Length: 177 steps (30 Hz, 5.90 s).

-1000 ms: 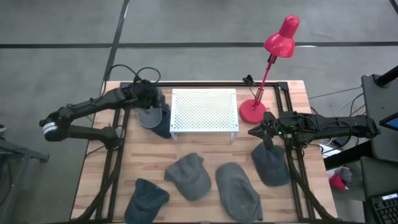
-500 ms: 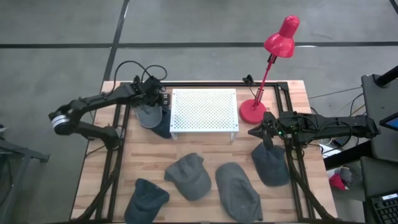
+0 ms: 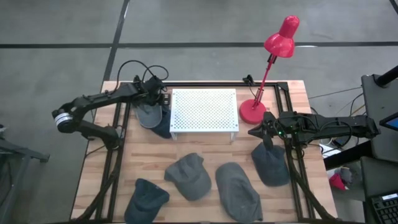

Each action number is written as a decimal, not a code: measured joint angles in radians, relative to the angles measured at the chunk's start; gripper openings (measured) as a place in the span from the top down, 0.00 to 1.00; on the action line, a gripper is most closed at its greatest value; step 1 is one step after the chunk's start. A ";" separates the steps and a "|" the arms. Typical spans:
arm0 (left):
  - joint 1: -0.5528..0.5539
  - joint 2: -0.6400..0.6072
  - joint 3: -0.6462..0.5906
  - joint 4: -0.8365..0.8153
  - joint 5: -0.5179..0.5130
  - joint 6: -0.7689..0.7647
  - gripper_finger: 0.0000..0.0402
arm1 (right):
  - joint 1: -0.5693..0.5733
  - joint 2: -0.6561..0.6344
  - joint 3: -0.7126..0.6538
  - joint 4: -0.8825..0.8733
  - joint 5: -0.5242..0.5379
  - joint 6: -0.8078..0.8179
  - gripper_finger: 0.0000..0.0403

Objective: Pick & Place hat
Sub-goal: Put the top left gray cap on the shelf

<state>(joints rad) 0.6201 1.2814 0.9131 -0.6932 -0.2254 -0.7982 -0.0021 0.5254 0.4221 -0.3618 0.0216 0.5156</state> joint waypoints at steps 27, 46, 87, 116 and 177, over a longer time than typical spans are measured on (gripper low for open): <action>0.001 0.116 -0.003 -0.103 -0.020 -0.013 0.85 | 0.000 0.000 0.000 0.000 -0.002 0.000 0.93; 0.004 -0.157 0.096 -0.233 -0.196 -0.021 0.99 | 0.000 0.000 0.000 0.000 -0.002 0.001 0.93; -0.131 -0.308 0.151 0.617 0.268 0.000 0.99 | 0.000 0.000 0.000 0.000 0.000 0.001 0.93; -0.483 -0.309 -0.313 1.508 -0.265 0.024 0.99 | 0.000 0.000 0.000 0.000 -0.001 0.001 0.93; -0.684 -0.006 -0.444 1.864 -0.472 -0.102 0.99 | 0.000 0.000 0.000 0.000 -0.001 0.001 0.93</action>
<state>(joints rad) -0.0638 1.2758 0.4686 1.1711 -0.6979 -0.8999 -0.0021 0.5255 0.4217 -0.3614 0.0208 0.5163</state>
